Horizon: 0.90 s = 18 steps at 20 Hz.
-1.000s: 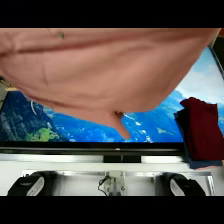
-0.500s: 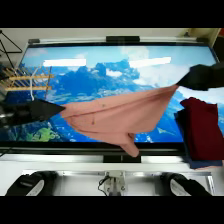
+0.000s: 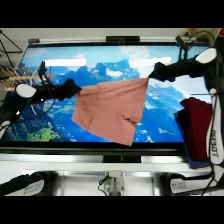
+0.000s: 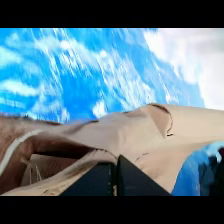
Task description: Fold the shirts.
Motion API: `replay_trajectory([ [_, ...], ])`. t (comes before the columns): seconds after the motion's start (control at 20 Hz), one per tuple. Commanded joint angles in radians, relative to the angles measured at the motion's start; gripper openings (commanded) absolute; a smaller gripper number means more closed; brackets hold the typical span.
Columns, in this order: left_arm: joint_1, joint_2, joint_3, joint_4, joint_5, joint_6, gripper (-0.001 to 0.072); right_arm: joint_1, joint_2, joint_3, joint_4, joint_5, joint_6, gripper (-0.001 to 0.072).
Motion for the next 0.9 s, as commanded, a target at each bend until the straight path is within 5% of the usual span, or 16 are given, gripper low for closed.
replay_trajectory([
  [0.0, 0.012, -0.223, 0.138, -0.104, 0.082, 0.136, 0.0038, 0.050, -0.099, -0.005, 0.069, -0.142, -0.070, 0.0046],
  [0.1, 0.010, -0.304, 0.188, -0.104, 0.080, 0.135, 0.0128, 0.094, -0.124, -0.005, 0.068, -0.165, -0.105, 0.0046],
  [0.25, 0.052, -0.346, 0.201, -0.101, 0.079, 0.140, 0.0423, 0.124, -0.127, -0.003, 0.016, -0.192, -0.114, 0.0046],
  [0.6, 0.195, -0.351, 0.243, -0.101, -0.170, 0.174, 0.0410, 0.129, -0.090, -0.002, 0.019, -0.005, -0.113, 0.0046],
  [0.75, 0.190, -0.394, 0.249, -0.107, -0.153, 0.242, 0.0622, 0.140, -0.066, -0.002, 0.016, 0.069, -0.112, 0.0046],
  [0.85, 0.190, -0.443, 0.286, -0.108, -0.154, 0.322, 0.0620, 0.143, -0.055, -0.002, 0.017, 0.107, -0.093, 0.0046],
])
